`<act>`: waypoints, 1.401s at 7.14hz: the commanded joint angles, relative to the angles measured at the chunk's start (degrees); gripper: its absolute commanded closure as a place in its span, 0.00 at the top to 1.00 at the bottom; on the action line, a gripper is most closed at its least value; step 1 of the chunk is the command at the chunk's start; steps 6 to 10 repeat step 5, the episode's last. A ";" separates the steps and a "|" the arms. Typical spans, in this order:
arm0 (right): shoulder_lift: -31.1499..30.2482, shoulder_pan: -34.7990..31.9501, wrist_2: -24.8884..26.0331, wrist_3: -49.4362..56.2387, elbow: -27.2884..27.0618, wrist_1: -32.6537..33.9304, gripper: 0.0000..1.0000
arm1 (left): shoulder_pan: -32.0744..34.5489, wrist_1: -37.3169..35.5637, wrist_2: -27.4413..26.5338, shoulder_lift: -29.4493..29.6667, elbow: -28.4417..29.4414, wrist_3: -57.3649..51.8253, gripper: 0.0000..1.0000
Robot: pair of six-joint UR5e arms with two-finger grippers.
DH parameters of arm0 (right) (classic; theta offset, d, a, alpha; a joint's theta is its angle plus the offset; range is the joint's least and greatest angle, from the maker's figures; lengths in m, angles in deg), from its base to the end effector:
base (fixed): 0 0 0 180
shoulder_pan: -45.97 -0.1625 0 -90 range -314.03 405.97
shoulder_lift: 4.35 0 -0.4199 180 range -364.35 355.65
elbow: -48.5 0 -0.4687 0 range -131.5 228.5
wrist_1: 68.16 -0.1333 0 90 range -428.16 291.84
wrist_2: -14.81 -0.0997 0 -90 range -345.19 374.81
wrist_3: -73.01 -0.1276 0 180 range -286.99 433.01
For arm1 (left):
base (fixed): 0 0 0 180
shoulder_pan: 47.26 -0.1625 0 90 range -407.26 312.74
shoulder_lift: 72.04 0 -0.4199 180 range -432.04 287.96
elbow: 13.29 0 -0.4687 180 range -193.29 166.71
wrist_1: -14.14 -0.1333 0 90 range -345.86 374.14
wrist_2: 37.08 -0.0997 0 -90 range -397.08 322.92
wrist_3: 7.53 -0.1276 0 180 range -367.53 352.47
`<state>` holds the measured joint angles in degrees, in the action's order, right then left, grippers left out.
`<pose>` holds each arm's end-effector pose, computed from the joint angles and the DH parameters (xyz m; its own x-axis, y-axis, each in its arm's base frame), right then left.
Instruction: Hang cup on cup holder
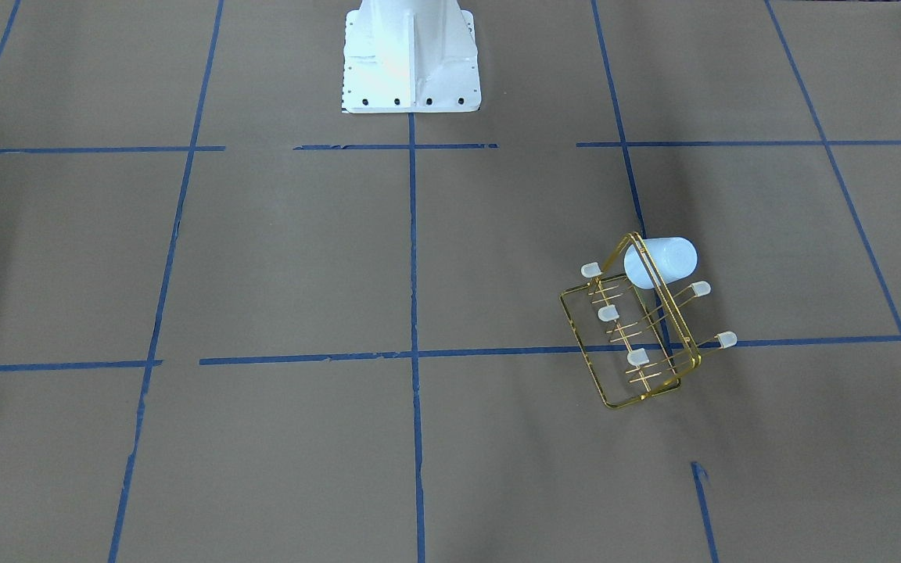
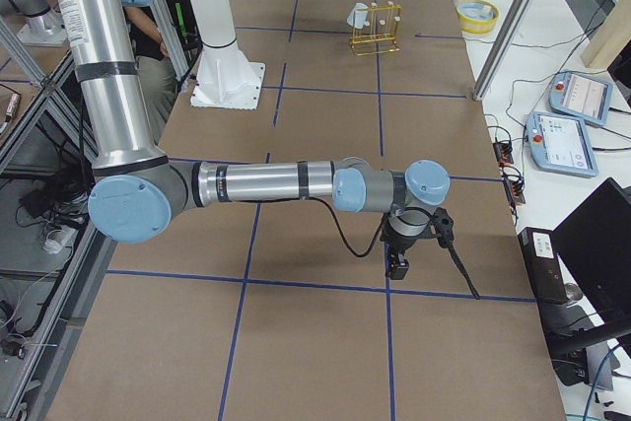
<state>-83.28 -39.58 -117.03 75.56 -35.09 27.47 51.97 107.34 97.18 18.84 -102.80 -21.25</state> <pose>-0.0021 -0.6476 0.6332 0.7395 -0.0909 0.6670 0.1106 0.9938 0.0128 -0.1368 -0.5658 0.6641 0.7315 0.1640 -0.6618 -0.0138 0.9740 0.2260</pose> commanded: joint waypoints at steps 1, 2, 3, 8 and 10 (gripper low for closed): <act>0.00 -0.05 0.00 0.00 0.00 0.00 1.00 | 0.00 -0.21 -0.22 -0.27 -0.05 -0.34 1.00; 0.00 -0.05 0.00 0.00 0.00 0.00 1.00 | 0.00 -0.21 -0.57 -0.27 0.13 -0.25 1.00; 0.00 -0.05 0.00 0.00 0.00 0.00 1.00 | 0.00 -0.38 -0.58 -0.35 0.22 -0.25 1.00; 0.00 -0.05 0.00 0.00 0.00 0.00 1.00 | 0.00 -0.38 -0.58 -0.27 0.04 -0.25 1.00; 0.00 -0.05 0.00 0.00 0.00 0.00 1.00 | 0.00 -0.38 -0.58 -0.27 0.04 -0.25 1.00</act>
